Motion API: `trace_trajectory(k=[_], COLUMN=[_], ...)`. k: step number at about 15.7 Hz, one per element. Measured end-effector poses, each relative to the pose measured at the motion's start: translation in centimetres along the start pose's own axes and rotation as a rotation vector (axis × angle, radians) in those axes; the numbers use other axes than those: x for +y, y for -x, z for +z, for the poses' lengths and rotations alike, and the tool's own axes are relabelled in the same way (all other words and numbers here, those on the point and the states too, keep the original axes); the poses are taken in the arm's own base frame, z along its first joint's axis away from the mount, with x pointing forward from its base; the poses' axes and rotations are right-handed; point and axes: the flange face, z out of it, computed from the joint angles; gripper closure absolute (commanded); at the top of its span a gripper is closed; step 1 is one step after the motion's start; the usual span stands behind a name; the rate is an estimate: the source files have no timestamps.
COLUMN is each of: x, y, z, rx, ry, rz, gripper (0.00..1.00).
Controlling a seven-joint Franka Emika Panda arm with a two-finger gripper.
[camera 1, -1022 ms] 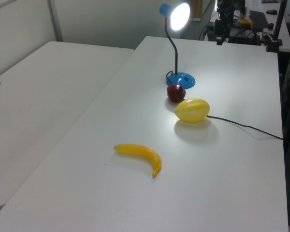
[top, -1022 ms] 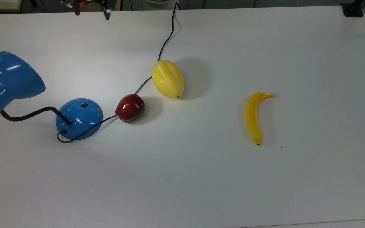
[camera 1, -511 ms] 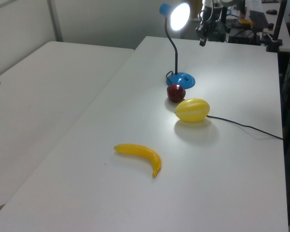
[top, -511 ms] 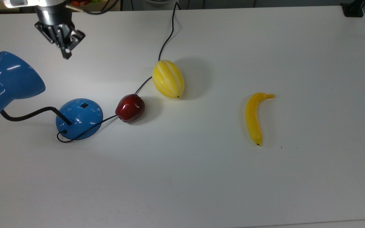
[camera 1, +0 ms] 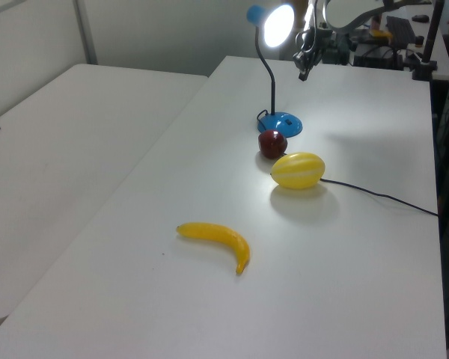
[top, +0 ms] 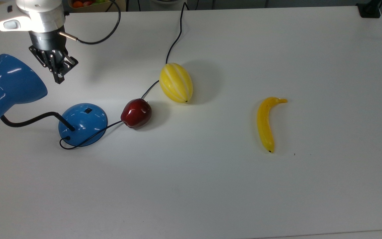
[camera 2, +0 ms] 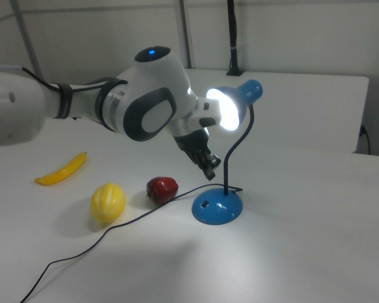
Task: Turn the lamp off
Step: 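Move the gripper down toward the switch on the blue lamp base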
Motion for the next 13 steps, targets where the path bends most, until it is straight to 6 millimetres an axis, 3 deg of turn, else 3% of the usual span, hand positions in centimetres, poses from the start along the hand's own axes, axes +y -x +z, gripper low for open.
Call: trace_trajectory(k=[13], x=[-1.7], y=[1.0], z=[8.3], rx=[-0.022], ry=[0.014], rz=[0.003], gripper=[1.00])
